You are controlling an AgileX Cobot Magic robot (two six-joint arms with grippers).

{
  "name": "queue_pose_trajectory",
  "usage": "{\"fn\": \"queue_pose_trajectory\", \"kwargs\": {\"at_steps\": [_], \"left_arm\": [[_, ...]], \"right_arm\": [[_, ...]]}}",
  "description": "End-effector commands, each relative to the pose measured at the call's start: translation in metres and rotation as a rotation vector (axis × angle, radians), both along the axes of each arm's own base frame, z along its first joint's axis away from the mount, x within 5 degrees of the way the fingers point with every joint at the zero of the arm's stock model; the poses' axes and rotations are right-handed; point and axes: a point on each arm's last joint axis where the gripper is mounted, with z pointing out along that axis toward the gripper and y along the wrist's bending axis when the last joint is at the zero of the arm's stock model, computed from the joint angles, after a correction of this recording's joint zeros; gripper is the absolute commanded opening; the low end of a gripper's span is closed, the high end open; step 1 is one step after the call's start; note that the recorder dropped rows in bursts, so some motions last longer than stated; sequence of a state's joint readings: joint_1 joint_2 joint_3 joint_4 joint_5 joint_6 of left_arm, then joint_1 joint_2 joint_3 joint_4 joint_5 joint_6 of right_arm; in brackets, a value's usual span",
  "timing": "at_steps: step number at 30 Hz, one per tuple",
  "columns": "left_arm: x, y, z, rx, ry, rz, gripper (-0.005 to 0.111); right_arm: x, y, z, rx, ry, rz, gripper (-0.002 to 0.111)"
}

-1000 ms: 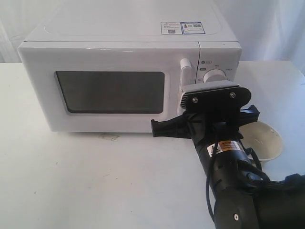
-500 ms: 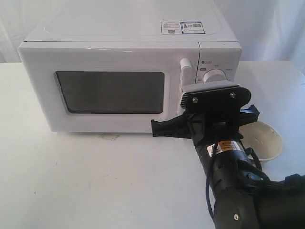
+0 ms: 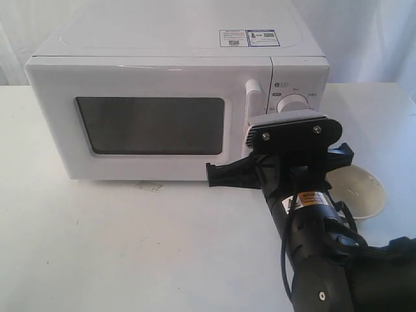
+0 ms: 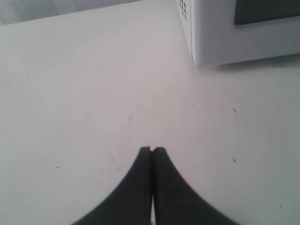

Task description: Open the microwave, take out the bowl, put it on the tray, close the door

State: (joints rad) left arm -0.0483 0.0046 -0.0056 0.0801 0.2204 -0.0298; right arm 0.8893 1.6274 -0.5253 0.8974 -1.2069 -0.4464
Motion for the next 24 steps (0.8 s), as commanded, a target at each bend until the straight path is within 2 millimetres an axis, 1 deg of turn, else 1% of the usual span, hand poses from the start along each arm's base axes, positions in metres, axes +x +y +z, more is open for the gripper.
{"fn": "queue_pose_trajectory", "kwargs": {"at_steps": [1, 6, 24], "left_arm": [[-0.0005, 0.0003, -0.0025, 0.011, 0.011, 0.000, 0.000], [-0.0005, -0.0001, -0.0025, -0.062, 0.014, 0.022, 0.000], [-0.0004, -0.0001, -0.0023, -0.062, 0.012, 0.022, 0.000]], "right_arm": [[-0.0023, -0.0011, 0.0015, -0.002, -0.013, 0.000, 0.000], [-0.0023, -0.0011, 0.0015, -0.002, -0.013, 0.000, 0.000], [-0.0023, -0.0011, 0.0015, -0.002, -0.013, 0.000, 0.000]]}}
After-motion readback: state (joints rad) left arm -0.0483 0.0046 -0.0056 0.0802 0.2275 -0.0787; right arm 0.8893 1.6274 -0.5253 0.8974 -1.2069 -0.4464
